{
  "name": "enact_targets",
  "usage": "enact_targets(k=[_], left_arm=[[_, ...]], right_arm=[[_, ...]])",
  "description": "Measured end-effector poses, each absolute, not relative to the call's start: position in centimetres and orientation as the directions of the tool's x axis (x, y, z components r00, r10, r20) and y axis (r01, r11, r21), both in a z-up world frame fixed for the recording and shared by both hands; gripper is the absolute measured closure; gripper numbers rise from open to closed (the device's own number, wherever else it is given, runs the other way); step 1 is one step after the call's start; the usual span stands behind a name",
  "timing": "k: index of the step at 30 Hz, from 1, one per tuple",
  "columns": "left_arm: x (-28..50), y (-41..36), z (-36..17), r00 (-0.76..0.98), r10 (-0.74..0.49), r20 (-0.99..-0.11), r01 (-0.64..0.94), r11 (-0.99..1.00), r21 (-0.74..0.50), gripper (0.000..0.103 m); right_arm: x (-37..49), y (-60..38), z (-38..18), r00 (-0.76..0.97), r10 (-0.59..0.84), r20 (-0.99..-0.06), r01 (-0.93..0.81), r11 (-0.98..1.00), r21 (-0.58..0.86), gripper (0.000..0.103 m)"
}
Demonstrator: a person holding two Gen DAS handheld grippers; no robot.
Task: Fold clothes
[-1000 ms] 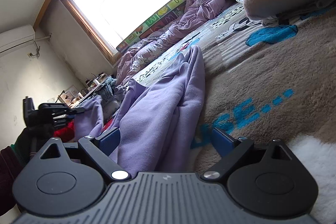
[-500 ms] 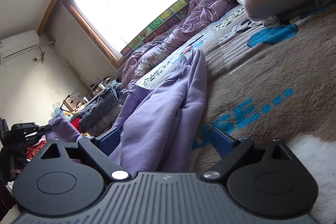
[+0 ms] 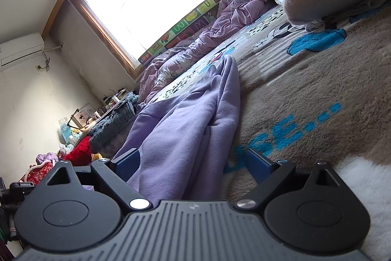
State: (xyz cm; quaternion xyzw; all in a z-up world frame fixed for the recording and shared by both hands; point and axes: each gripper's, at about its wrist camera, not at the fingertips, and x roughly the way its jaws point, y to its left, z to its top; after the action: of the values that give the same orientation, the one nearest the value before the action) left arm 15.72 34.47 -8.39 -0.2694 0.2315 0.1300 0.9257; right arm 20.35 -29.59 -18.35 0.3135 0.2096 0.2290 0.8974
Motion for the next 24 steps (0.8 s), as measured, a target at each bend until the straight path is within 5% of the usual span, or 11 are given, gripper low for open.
enact_targets(k=[10,13,17,24], left_arm=[[17.8,36.1,-12.1,0.802,0.148,-0.578,-0.435,0.808,-0.396,0.092],[18.0,37.0,-13.7,0.784,0.141,-0.604,-0.471,0.77,-0.431,0.085],[17.0,37.2,-13.1,0.802,0.152,-0.578,-0.483,0.734,-0.478,0.075],[16.6,32.3,-9.8,0.833,0.208,-0.513,-0.41,0.854,-0.32,0.074]], right_arm=[[20.3,-29.7,-18.4,0.806,0.544,-0.232,-0.281,0.698,0.659,0.01],[20.3,-29.8,-18.5,0.805,0.548,-0.228,-0.284,0.694,0.662,0.01],[20.3,-29.8,-18.5,0.804,0.552,-0.223,-0.289,0.69,0.663,0.01],[20.2,-29.8,-18.5,0.801,0.557,-0.217,-0.296,0.685,0.666,0.009]])
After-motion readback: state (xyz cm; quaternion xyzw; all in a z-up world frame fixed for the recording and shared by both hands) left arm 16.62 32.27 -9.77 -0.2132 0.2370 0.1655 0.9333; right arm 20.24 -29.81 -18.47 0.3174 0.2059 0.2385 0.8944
